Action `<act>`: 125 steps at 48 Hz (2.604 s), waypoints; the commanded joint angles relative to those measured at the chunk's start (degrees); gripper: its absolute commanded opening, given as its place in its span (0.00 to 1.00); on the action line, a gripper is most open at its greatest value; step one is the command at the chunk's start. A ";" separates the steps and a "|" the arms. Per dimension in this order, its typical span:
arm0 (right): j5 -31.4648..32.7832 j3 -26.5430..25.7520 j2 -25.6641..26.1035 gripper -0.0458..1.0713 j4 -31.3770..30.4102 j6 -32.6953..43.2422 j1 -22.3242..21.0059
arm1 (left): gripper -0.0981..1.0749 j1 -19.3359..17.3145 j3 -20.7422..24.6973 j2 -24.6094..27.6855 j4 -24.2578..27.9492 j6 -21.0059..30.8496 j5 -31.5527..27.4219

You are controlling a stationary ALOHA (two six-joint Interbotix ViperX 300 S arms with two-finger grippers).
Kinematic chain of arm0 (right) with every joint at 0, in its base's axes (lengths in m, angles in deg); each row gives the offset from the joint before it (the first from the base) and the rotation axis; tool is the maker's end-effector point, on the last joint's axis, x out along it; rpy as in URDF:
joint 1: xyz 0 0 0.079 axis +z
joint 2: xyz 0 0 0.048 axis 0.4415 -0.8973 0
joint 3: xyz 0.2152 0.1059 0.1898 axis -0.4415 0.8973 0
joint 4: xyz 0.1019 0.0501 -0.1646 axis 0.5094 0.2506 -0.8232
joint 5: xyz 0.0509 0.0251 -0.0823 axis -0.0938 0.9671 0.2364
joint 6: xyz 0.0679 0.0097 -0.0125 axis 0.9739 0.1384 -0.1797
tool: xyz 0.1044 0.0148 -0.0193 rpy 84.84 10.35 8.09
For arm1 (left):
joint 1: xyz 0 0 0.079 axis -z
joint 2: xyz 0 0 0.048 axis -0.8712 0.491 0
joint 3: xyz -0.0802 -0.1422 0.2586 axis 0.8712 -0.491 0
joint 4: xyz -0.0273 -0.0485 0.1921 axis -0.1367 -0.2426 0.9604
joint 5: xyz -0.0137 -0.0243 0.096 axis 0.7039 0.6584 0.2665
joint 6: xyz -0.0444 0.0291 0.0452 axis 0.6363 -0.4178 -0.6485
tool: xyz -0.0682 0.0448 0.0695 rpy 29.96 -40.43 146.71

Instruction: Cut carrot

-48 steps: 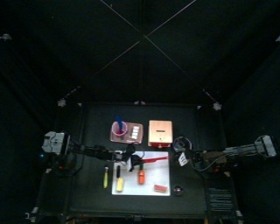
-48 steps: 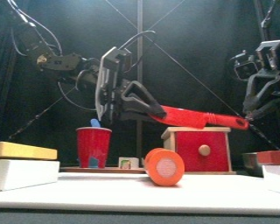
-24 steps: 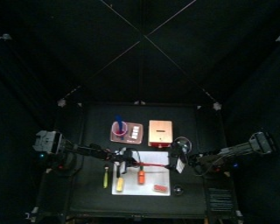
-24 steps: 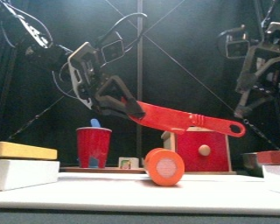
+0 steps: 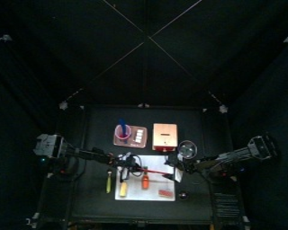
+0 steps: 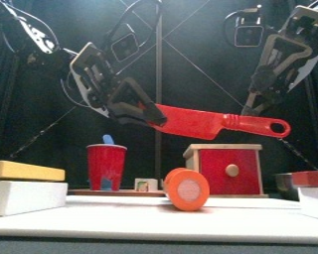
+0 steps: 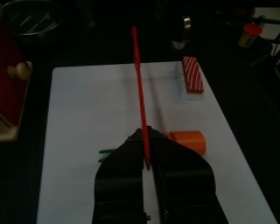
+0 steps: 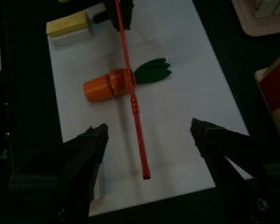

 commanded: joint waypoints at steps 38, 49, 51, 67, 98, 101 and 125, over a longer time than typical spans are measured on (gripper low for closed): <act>7.82 -6.33 -7.12 0.64 29.09 -28.30 -4.83 | 0.37 -0.18 0.44 -1.14 0.35 -1.14 0.79; 9.76 -7.73 -7.47 0.51 29.27 -29.18 -4.75 | 0.37 0.44 0.09 -0.70 -0.09 -1.14 0.79; 9.93 -7.91 -7.56 0.47 29.27 -29.27 -4.75 | 0.37 0.70 0.00 -0.53 -0.44 -1.23 0.79; 9.84 -9.49 -12.04 0.41 26.63 -29.36 -3.52 | 0.37 7.56 -1.05 2.46 -6.06 -4.57 -2.20; 10.55 -9.40 -15.12 0.40 26.28 -28.56 -0.97 | 0.37 13.01 1.23 4.83 -8.96 -6.68 -10.46; 10.55 -9.32 -15.12 0.40 26.63 -28.56 -0.79 | 0.37 13.18 1.49 5.01 -8.88 -6.68 -10.63; 10.55 -9.14 -17.75 0.40 26.63 -28.56 -0.70 | 0.37 13.10 1.67 6.68 -8.88 -6.77 -12.13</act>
